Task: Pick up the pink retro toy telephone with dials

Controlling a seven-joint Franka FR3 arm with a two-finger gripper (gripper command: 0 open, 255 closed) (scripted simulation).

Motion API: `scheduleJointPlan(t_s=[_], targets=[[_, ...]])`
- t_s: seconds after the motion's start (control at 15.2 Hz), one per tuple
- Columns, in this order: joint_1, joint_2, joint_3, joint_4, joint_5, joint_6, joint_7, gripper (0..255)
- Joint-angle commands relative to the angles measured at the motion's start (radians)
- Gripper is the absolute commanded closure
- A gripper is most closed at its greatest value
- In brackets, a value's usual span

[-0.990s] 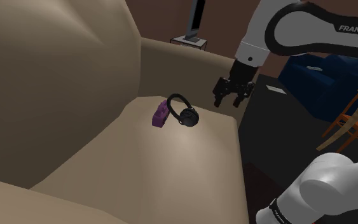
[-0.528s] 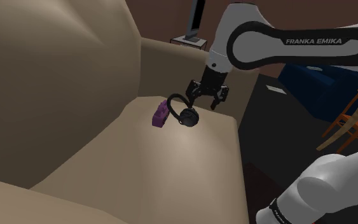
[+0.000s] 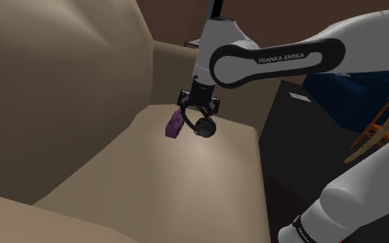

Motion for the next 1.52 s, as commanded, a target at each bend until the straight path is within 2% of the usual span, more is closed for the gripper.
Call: scheduleJointPlan(t_s=[0.0,0.2,0.4,1.06,1.12,1.45], targets=[[-0.012,0.108,0.030,0.076,-0.090,0.010,0.126,0],[0.004,0.252,0.037,0.185,-0.218,0.002,0.287,0],[0.047,0.391,0.012,0.309,-0.329,-0.027,0.424,0],[0.058,0.431,-0.006,0.256,-0.367,0.055,0.463,0],[0.058,0.431,-0.006,0.256,-0.367,0.055,0.463,255],[0.059,0.434,-0.006,0.259,-0.369,0.055,0.464,255]])
